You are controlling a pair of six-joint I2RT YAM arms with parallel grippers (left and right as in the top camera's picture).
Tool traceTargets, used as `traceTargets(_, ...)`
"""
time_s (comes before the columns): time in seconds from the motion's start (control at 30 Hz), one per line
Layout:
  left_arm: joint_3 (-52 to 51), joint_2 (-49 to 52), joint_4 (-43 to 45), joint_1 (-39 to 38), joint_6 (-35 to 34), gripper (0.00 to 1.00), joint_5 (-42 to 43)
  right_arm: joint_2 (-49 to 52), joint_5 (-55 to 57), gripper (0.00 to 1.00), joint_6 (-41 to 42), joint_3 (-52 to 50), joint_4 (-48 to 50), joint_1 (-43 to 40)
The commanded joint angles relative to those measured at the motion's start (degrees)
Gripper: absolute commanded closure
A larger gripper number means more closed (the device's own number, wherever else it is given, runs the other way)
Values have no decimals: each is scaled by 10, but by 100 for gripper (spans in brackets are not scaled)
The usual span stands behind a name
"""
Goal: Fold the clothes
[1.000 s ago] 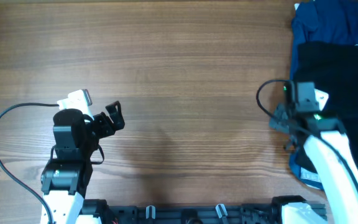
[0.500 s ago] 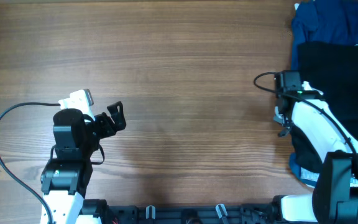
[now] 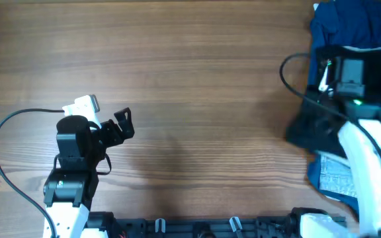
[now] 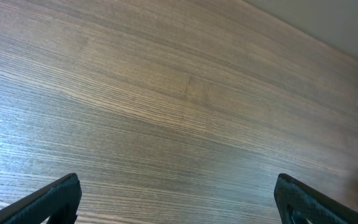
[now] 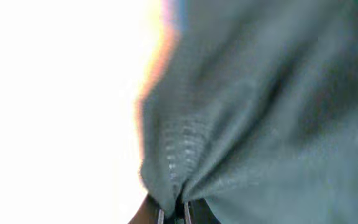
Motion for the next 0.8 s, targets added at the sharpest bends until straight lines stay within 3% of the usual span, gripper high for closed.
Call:
traceTargets(0.0,11,-1,2,2,-2,0,7,-70,-314,96,-129,34,13,56)
traceTargets(0.2,11,-1,2,2,-2,0,7,-7,-314,94,-127,18,18,189)
traceTargets(0.37,11,-1,1,2,-2,0,13,135,-315,92,-87,18,153,303)
traceTargets(0.43,11,-1,1,2,-2,0,26,176,-315,71,-62,18,221,342)
traceTargets(0.5,11,-1,0,2,-2,0,43,190,-310,3,-56,18,260,367)
traceTargets(0.57,11,-1,-1,2,-2,0,77,182,-234,0,2,26,252,369)
traceTargets(0.63,11,9,-1,2,-2,0,119,160,-100,0,76,44,183,348)
traceTargets(0.77,11,60,1,-19,-6,0,170,76,-17,0,126,59,72,264)
